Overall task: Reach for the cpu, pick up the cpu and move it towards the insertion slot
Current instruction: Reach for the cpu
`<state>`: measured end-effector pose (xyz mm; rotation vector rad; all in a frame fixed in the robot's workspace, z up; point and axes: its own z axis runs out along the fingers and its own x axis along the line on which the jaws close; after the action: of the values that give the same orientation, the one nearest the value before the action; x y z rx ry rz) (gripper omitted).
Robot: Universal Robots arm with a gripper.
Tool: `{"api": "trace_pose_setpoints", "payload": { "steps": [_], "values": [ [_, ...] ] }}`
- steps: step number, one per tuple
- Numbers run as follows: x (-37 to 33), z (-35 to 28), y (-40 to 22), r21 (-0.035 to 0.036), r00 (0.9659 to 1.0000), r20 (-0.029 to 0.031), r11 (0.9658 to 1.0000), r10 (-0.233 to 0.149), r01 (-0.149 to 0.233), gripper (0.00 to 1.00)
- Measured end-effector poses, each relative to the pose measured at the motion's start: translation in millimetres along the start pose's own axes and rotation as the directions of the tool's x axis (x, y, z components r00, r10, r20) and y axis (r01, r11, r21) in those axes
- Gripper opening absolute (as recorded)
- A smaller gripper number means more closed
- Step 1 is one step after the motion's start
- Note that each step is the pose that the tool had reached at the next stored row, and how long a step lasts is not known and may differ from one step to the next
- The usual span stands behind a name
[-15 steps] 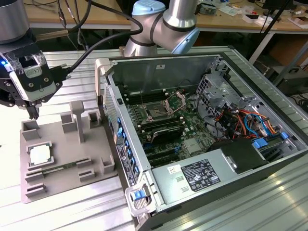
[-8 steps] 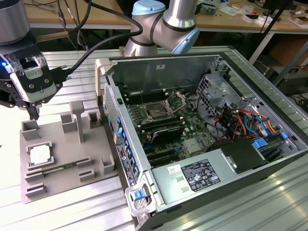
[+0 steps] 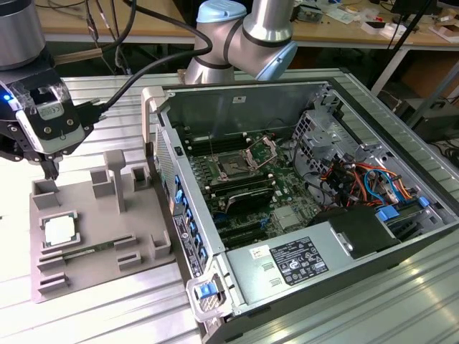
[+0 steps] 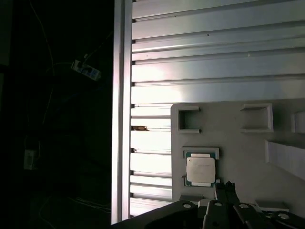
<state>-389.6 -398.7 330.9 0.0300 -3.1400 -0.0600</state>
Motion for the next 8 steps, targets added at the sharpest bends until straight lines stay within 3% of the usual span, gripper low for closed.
{"api": "trace_pose_setpoints", "payload": {
  "steps": [8],
  "values": [
    [0.0, 1.8, -0.1, 0.0000, 1.0000, 0.0000, 1.0000, 0.000, 0.000, 0.11]
  ]
}}
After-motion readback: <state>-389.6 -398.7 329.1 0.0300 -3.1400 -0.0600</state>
